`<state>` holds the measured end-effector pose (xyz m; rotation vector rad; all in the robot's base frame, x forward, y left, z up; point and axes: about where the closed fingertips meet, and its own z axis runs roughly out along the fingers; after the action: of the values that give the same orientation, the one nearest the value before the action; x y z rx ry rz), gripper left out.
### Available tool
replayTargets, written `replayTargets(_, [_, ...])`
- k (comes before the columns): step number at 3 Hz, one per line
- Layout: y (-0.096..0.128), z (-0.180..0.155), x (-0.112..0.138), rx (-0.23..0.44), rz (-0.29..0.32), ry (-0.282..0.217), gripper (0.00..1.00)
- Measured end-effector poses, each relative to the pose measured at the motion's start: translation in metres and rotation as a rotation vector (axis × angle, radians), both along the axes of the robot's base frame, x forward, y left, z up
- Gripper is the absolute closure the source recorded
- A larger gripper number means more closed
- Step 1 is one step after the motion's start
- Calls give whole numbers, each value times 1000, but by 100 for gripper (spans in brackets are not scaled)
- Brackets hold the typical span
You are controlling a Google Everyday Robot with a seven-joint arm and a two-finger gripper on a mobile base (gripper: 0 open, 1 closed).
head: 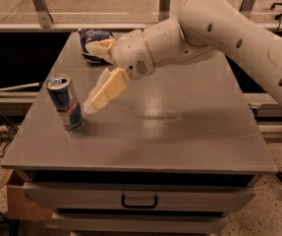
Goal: Knock redbull can over
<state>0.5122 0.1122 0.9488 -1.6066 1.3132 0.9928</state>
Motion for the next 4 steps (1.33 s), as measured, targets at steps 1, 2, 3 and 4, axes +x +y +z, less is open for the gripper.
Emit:
replayTargets(1, [21, -16, -3, 2, 27, 30, 0])
replayTargets(2, [34, -28, -5, 19, 32, 48, 0])
replayTargets(3, [48, -38, -7, 62, 30, 56, 0])
replayTargets(4, [56, -42, -10, 91, 30, 56, 0])
